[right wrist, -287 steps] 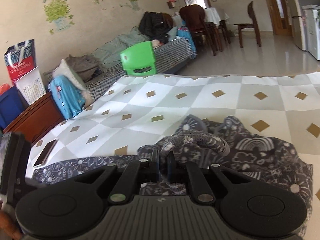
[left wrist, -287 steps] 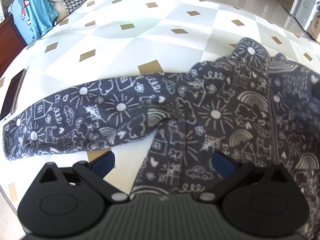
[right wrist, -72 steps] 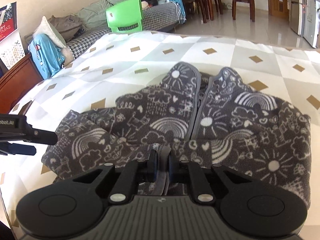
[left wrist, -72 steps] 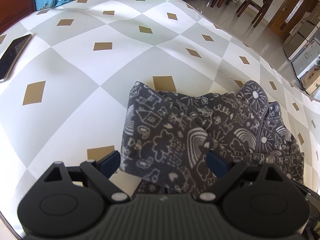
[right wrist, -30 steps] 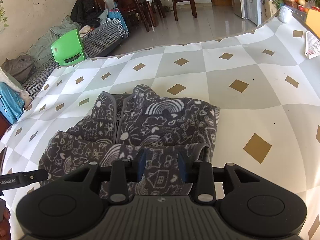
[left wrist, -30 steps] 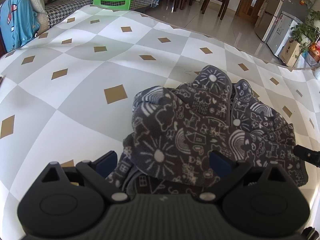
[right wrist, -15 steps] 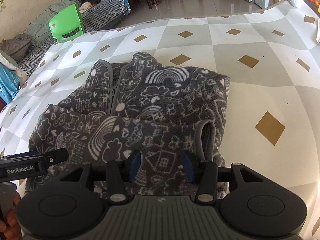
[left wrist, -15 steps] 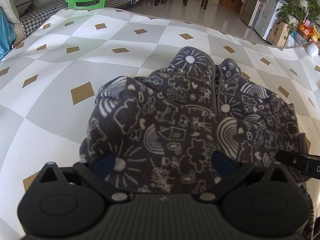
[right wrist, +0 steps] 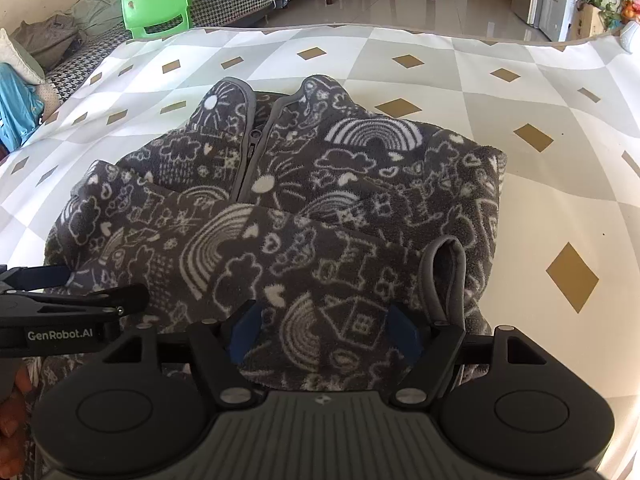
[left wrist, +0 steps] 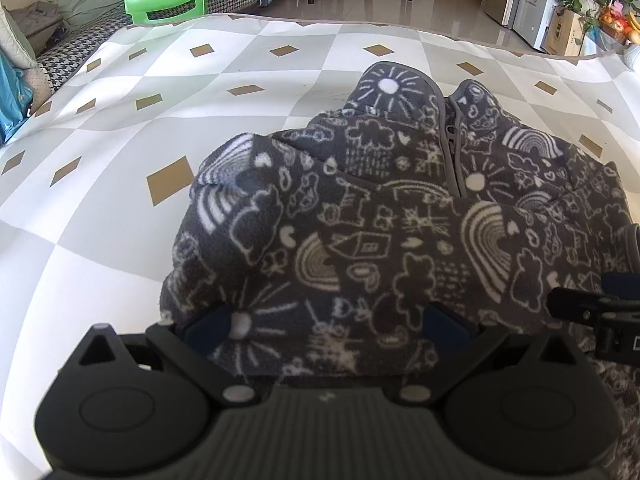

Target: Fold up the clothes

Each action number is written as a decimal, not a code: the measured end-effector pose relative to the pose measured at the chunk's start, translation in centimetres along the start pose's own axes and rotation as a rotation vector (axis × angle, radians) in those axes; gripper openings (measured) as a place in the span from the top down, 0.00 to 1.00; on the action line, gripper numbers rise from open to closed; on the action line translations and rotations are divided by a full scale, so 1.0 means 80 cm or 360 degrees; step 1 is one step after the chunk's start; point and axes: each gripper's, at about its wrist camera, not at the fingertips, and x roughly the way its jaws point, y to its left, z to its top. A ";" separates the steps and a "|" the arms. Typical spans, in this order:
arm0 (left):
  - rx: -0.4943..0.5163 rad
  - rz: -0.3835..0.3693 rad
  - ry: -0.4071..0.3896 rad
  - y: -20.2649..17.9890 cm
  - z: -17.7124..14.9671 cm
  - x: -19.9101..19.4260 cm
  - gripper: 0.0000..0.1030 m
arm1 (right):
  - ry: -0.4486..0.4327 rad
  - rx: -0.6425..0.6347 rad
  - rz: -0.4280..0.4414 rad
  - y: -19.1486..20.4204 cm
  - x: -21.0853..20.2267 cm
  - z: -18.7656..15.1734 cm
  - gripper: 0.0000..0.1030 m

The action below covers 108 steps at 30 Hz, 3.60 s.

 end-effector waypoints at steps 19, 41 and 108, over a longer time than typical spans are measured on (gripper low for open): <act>-0.0003 0.0065 -0.0007 -0.002 -0.012 -0.014 0.00 | -0.0045 -0.0264 0.0008 0.006 0.001 -0.006 0.27; 0.0040 0.0092 -0.0021 -0.011 -0.091 -0.084 0.00 | -0.0101 -0.0268 0.0003 0.018 -0.060 -0.039 0.33; -0.0060 -0.0057 0.0189 -0.004 -0.132 -0.105 0.00 | 0.0069 0.0064 -0.0207 0.023 -0.077 -0.119 0.15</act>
